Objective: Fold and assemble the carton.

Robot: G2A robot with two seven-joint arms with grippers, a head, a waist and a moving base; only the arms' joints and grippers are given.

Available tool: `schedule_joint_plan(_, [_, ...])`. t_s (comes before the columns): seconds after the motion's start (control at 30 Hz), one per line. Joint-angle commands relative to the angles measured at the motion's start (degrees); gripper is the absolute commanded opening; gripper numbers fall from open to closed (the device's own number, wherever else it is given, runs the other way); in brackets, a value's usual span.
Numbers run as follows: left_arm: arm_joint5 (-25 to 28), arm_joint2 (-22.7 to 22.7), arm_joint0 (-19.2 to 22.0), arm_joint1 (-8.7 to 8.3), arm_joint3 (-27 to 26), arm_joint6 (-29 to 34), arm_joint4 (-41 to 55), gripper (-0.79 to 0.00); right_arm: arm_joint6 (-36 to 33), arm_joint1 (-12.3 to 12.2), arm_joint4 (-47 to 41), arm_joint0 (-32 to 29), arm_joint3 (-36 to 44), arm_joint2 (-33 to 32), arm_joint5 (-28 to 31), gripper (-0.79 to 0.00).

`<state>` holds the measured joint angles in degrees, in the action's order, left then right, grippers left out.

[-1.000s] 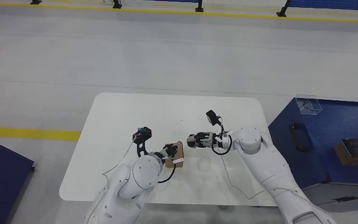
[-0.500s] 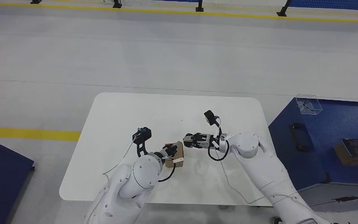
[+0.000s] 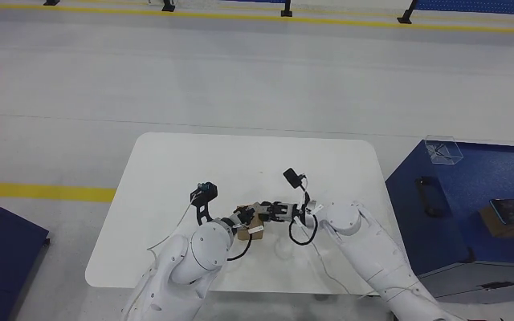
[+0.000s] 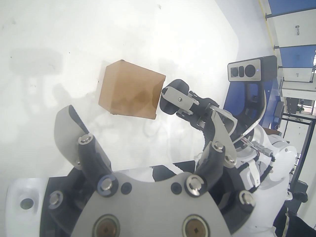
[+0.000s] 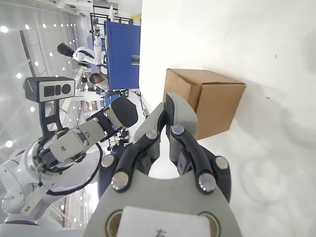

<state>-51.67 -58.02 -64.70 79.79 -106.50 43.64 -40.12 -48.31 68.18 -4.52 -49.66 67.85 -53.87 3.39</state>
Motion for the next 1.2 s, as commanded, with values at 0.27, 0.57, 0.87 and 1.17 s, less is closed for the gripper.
schedule_joint_plan(0.27, [0.00, 0.00, 0.00, 0.00, 0.00, 0.00, 0.00, 0.000, 1.38, 0.86, 1.00, 0.90, -1.92, 1.47, -1.33, -0.785])
schedule_joint_plan(0.57, [0.00, 0.00, 0.00, 0.00, 0.00, 0.00, 0.00, 0.000, 2.50, 1.00, -0.29, 0.22, -1.34, 0.31, -0.84, -0.785])
schedule_joint_plan(0.87, [2.72, 0.77, -1.51, 0.04, -2.09, -3.31, -0.55, 0.000, 5.39, -0.53, -10.24, -2.47, 0.50, -9.95, 0.75, -0.785])
schedule_joint_plan(1.17, [11.84, 13.71, -11.02, 0.50, 1.78, -36.43, -23.72, 0.000, 4.64, -1.04, -14.98, -3.93, 2.01, -13.76, -1.02, -0.477])
